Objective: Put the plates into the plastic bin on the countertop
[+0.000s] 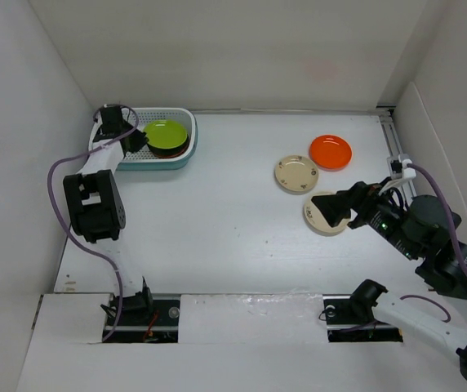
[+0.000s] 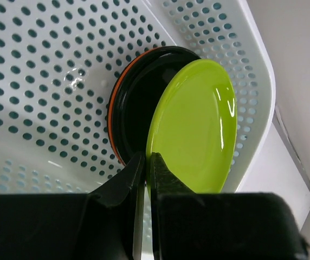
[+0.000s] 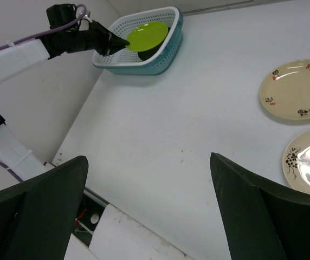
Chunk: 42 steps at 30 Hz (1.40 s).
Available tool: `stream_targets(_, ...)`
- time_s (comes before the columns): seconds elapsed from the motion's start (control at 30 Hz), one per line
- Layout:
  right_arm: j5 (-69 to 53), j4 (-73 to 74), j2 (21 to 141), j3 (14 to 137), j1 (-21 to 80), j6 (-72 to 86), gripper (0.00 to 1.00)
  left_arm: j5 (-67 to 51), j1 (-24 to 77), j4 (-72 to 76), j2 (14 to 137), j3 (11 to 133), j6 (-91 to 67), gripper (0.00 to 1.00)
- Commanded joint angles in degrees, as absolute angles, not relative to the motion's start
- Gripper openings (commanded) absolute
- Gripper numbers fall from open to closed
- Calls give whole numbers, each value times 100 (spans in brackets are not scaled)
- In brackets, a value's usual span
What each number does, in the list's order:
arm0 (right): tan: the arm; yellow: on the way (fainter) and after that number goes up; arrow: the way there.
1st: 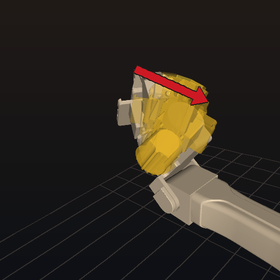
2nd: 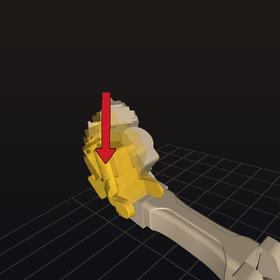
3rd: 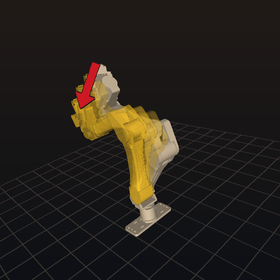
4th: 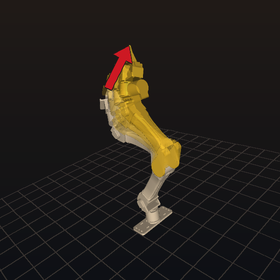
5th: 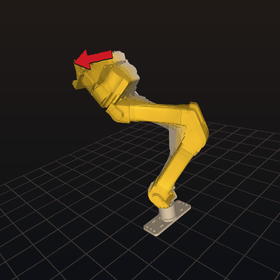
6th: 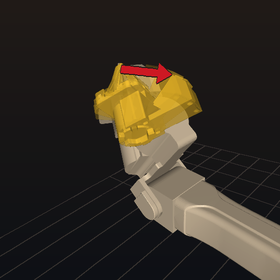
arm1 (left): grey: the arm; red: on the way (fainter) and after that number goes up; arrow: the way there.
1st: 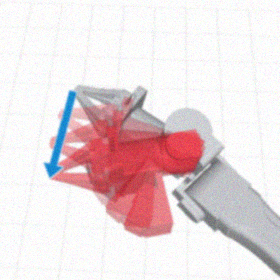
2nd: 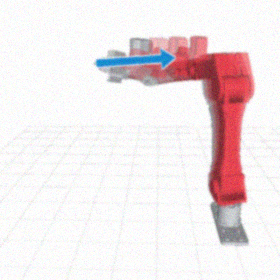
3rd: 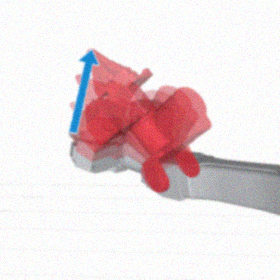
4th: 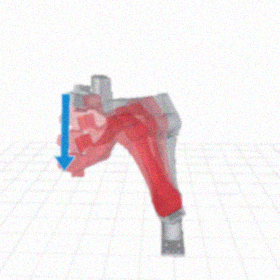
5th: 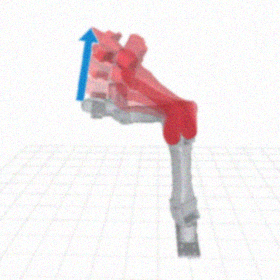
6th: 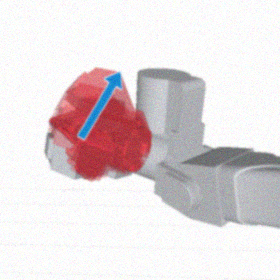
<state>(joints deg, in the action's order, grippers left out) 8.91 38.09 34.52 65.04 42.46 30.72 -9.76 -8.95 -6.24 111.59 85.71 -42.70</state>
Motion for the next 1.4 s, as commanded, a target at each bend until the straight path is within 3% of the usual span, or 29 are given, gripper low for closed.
stream_targets(0.0, 809, 3419, 3428, 6513, 4289, 3015, 100, -1020, -896, -483, 11205, 9096, -4166, 0)
stream_targets(0.1, 809, 3472, 3428, 6513, 4289, 3015, 100, -1080, -896, -484, 11320, 9158, -4166, 2)
stream_targets(0.2, 809, 3472, 3428, 6513, 4289, 3015, 100, -1081, -896, -431, 11425, 9210, -4228, 45)
stream_targets(0.27, 809, 3472, 3428, 6513, 4289, 3015, 100, -1081, -896, -492, 11426, 9263, -4289, 62)
stream_targets(0.4, 809, 3524, 3428, 6565, 4289, 3015, 100, -1081, -896, -554, 11154, 9316, -4289, 68)
stream_targets(0.5, 809, 3524, 3428, 6565, 4289, 3015, 100, -871, -617, -492, 10478, 9255, -4044, 80)
stream_targets(0.57, 809, 3524, 3428, 6565, 4289, 3015, 100, -756, -344, -362, 10100, 9115, -3815, 99)
stream_targets(0.8, 1906, 3911, 3428, 6732, 4289, 3435, 100, -1134, 1545, 464, 9387, 7938, -3823, 100)
stream_targets(0.97, 1934, 3964, 3375, 6785, 4289, 3489, 100, -1458, 2871, 948, 10624, 7866, -4041, 100)
stream_targets(1.17, 1583, 3894, 3243, 6680, 4289, 3595, 100, -1354, 3498, 959, 11977, 8419, -4209, 100)
stream_targets(1.37, 1537, 3964, 3121, 6732, 4289, 3595, 100, -1354, 3621, 1107, 12436, 8552, -4333, 97)
